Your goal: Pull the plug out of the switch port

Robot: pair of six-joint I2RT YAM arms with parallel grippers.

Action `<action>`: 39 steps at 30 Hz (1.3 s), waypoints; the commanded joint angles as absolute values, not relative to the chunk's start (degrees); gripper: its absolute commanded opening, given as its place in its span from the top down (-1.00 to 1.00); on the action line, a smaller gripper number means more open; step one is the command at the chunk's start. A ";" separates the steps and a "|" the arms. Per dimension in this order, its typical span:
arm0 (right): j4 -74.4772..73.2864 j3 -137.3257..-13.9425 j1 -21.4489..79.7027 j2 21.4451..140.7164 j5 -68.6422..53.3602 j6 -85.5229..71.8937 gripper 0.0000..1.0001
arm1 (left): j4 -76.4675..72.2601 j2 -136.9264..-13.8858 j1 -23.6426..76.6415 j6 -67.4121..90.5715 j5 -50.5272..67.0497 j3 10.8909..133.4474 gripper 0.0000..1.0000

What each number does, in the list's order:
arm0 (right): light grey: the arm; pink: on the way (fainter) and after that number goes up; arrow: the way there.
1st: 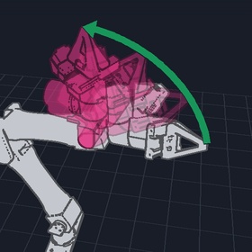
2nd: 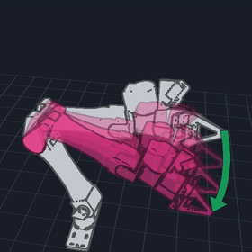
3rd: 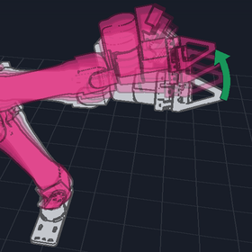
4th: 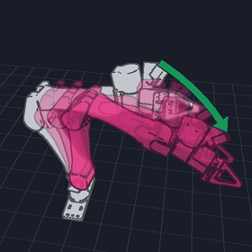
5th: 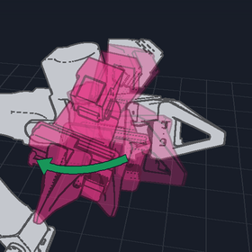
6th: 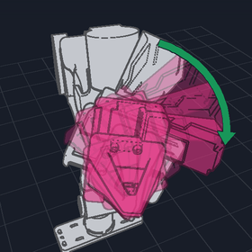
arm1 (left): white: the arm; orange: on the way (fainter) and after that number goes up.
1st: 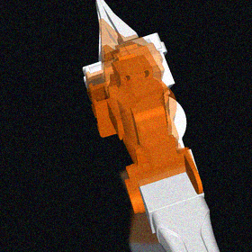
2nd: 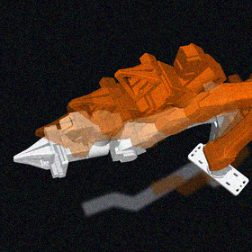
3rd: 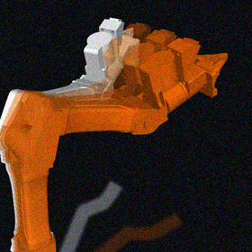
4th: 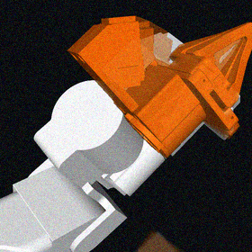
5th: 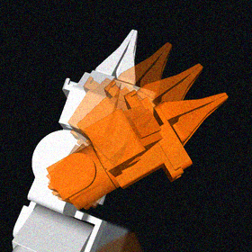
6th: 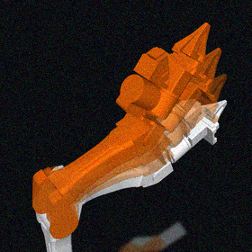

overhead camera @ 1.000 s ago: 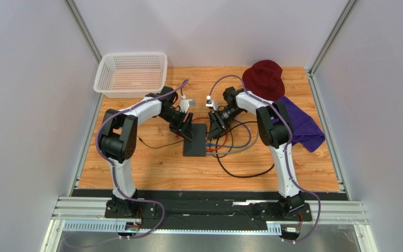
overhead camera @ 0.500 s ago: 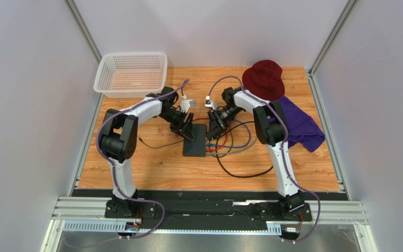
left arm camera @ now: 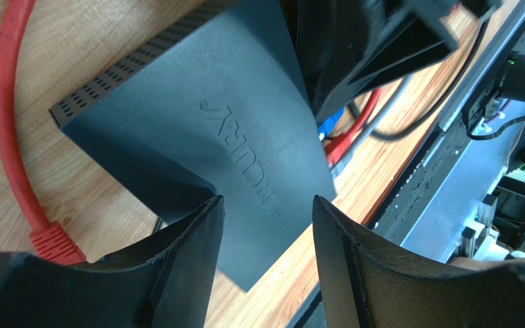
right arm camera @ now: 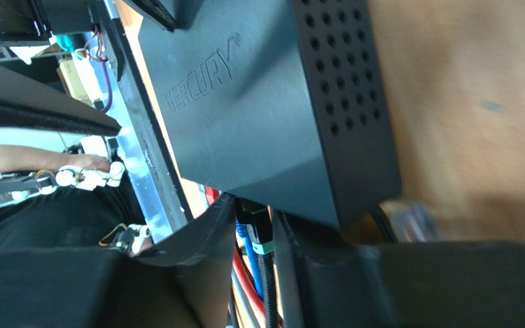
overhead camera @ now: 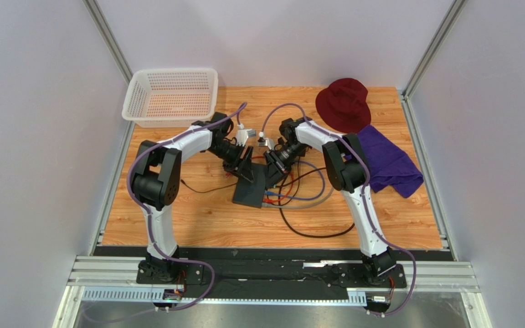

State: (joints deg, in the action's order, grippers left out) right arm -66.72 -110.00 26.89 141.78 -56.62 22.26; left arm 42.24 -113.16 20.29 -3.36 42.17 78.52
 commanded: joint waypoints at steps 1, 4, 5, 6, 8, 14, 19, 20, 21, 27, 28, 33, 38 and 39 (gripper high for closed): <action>-60.91 -108.72 30.32 145.90 -48.43 23.47 0.46 | 40.52 -117.33 20.74 -5.36 34.45 77.43 -0.23; -60.73 -108.46 30.59 146.16 -48.43 23.03 0.50 | 40.60 -117.33 20.65 -5.45 34.63 77.34 -0.23; -60.73 -108.37 30.59 146.25 -48.60 23.03 0.51 | 40.61 -117.42 20.65 -5.62 34.54 77.17 -0.23; -60.73 -108.28 30.50 146.42 -48.60 22.85 0.50 | 40.69 -117.42 20.74 -5.62 34.54 77.26 -0.23; -60.91 -108.28 30.50 146.60 -48.69 22.76 0.44 | 41.22 -117.77 20.74 -5.63 34.63 77.34 -0.22; -61.35 -108.46 30.24 146.95 -49.04 22.24 0.28 | 40.25 -116.54 20.74 -6.41 34.28 76.03 -0.22; -61.35 -108.72 29.97 147.22 -49.66 21.62 0.62 | 40.25 -115.75 20.74 -6.86 33.75 75.50 -0.22; -61.43 -108.89 30.06 147.39 -49.66 21.62 0.86 | 40.25 -115.58 20.66 -6.94 33.58 75.41 -0.22; -61.61 -108.90 30.06 147.48 -49.57 21.62 0.96 | 40.08 -115.32 20.74 -7.03 33.49 75.41 -0.22; -62.05 -107.84 30.32 147.30 -47.38 21.27 1.00 | 39.73 -113.65 20.74 -7.82 33.05 74.97 -0.22; -62.22 -107.84 30.41 147.39 -46.68 20.83 1.00 | 39.64 -113.29 20.74 -7.74 33.22 75.06 -0.20; -64.78 -108.72 30.50 150.20 -40.17 18.03 1.00 | 38.50 -110.14 21.09 -3.79 30.77 74.97 -0.02; -64.78 -108.81 30.15 151.79 -40.25 16.09 1.00 | 37.97 -109.95 22.50 -0.97 25.32 75.06 0.08; -64.43 -108.72 30.15 151.70 -40.17 15.82 1.00 | 37.88 -110.21 22.67 -0.88 24.62 74.97 0.19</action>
State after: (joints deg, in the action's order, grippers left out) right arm -69.65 -111.50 28.03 144.24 -57.60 16.60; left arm 39.31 -110.28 21.80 -1.34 34.79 76.20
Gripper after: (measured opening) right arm 0.092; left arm 0.463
